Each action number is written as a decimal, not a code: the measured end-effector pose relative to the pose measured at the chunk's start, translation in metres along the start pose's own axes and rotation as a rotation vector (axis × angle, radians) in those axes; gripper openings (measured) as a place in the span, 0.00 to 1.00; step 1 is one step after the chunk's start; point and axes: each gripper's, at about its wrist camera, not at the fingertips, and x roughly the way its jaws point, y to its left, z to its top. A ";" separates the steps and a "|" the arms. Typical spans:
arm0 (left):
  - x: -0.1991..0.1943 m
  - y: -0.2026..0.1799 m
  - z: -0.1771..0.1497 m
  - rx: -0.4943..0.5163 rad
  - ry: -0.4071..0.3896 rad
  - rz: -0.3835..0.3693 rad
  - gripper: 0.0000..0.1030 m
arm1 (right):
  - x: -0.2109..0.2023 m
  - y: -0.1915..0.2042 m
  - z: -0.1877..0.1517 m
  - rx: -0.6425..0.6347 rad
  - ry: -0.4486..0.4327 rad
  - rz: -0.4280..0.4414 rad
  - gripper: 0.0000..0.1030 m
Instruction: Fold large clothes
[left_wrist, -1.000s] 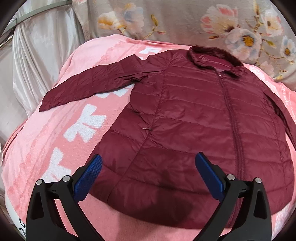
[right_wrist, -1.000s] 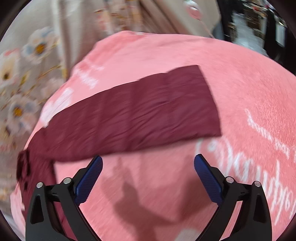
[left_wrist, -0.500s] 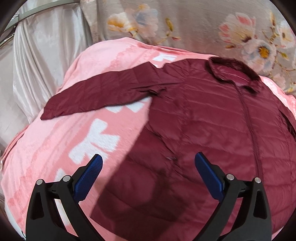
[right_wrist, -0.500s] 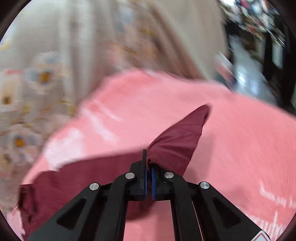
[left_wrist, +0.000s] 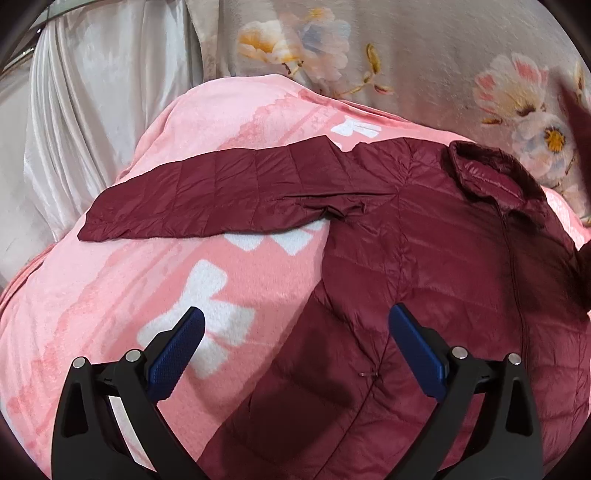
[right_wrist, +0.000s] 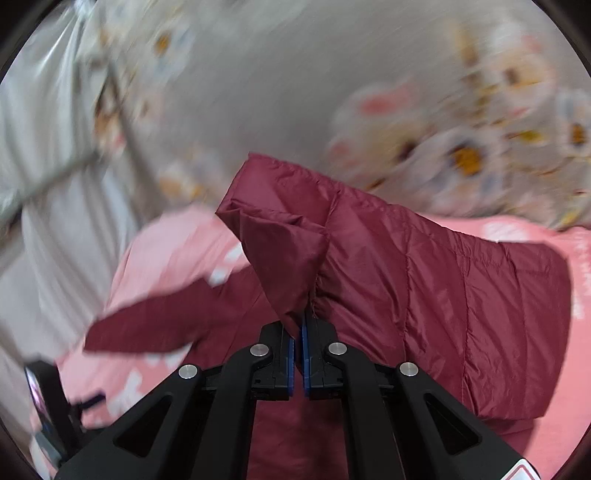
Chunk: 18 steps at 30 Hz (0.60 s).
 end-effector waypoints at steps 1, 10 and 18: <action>0.002 0.001 0.002 -0.005 0.001 -0.008 0.94 | 0.015 0.011 -0.012 -0.024 0.040 0.021 0.03; 0.026 -0.001 0.017 -0.082 0.057 -0.152 0.94 | 0.095 0.055 -0.098 -0.091 0.303 0.111 0.16; 0.054 -0.021 0.019 -0.235 0.214 -0.444 0.94 | 0.029 0.011 -0.105 0.091 0.187 0.155 0.56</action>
